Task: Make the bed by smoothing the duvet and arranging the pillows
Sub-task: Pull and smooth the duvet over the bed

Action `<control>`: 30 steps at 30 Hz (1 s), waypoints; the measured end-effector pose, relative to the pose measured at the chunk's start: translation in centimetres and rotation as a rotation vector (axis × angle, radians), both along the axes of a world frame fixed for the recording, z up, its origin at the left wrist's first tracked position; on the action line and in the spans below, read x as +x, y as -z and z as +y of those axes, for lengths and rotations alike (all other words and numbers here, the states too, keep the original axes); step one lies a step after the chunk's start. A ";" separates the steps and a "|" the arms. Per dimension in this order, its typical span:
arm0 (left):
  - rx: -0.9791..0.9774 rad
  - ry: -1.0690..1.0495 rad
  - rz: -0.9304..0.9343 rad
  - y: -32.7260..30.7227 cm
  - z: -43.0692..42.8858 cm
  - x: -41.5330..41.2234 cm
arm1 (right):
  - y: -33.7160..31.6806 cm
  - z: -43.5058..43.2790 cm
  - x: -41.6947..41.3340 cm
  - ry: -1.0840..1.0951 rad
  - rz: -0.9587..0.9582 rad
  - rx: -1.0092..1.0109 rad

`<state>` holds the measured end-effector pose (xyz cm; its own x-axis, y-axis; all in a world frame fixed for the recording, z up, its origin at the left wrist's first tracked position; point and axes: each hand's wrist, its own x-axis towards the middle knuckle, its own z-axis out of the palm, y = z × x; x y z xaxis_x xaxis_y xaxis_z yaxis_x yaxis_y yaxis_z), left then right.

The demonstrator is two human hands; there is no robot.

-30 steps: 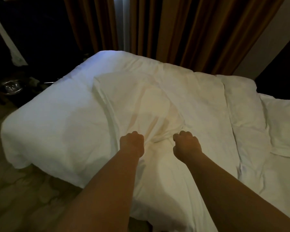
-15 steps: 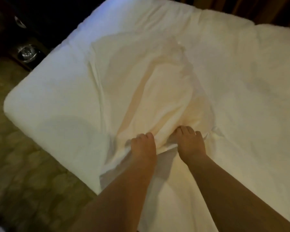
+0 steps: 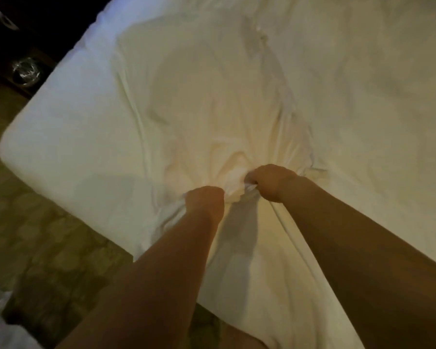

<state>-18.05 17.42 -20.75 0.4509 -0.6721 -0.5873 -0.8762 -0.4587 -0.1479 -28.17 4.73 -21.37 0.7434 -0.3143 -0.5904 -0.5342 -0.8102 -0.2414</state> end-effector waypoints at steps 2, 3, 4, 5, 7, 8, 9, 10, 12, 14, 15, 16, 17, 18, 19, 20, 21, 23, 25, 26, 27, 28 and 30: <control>-0.029 0.016 -0.023 -1.0 3.0 -0.9 | -2.0 2.1 -0.3 -0.029 0.033 0.047; -0.029 0.028 -0.038 -1.4 4.5 -1.3 | -3.0 3.6 -0.6 -0.031 0.040 0.059; -0.017 0.043 -0.054 -1.8 6.1 -1.6 | -4.0 5.4 -1.0 -0.037 0.048 0.063; -0.008 0.055 -0.054 -2.2 7.8 -2.0 | -4.8 7.5 -1.6 -0.039 0.050 0.063; 0.026 0.057 -0.017 -2.8 11.6 -2.7 | -5.7 12.5 -3.2 -0.027 0.066 0.046; 0.047 0.054 0.004 -3.1 13.8 -3.2 | -6.0 15.2 -4.1 -0.014 0.083 0.032; 0.064 0.060 0.025 -3.4 16.2 -3.7 | -6.0 18.1 -5.0 -0.004 0.094 0.016; 0.084 0.077 0.051 -3.4 18.8 -4.4 | -6.1 20.9 -6.0 0.002 0.109 0.013; 0.122 0.109 0.112 -3.4 24.1 -6.0 | -6.1 26.3 -8.0 0.008 0.159 0.036; 0.151 0.139 0.136 -2.9 29.0 -7.7 | -5.6 30.9 -9.9 0.016 0.200 0.078; 0.166 0.149 0.149 -2.6 31.2 -8.6 | -5.0 33.1 -10.8 0.017 0.229 0.098; 0.181 0.144 0.164 -2.4 33.1 -9.4 | -4.4 35.1 -11.6 0.025 0.256 0.109; 0.202 0.127 0.181 -2.0 34.9 -10.2 | -3.7 36.8 -12.5 0.045 0.287 0.110; 0.228 0.110 0.197 -1.8 36.4 -10.9 | -3.1 38.5 -13.1 0.075 0.316 0.124; 0.251 0.102 0.210 -1.6 37.7 -11.5 | -2.7 39.9 -13.6 0.121 0.333 0.164; 0.260 0.104 0.216 -1.5 38.9 -12.0 | -2.5 41.3 -14.0 0.172 0.340 0.204; 0.249 0.111 0.214 -1.5 40.1 -12.4 | -2.4 42.5 -14.4 0.206 0.336 0.213; 0.187 0.129 0.199 -1.5 41.5 -12.9 | -2.1 43.6 -14.9 0.227 0.327 0.172; 0.092 0.152 0.161 -2.3 42.1 -13.0 | -2.5 43.9 -15.0 0.236 0.303 0.100; 0.039 0.166 0.140 -2.8 41.9 -12.9 | -3.1 43.6 -15.0 0.224 0.263 0.051; -0.011 0.176 0.127 -3.4 41.7 -12.9 | -3.9 43.1 -14.9 0.217 0.222 0.008; -0.056 0.177 0.122 -4.0 41.3 -12.9 | -4.8 42.5 -14.7 0.213 0.173 -0.031; -0.120 0.153 0.131 -5.2 40.2 -12.8 | -6.9 41.1 -14.1 0.212 0.096 -0.096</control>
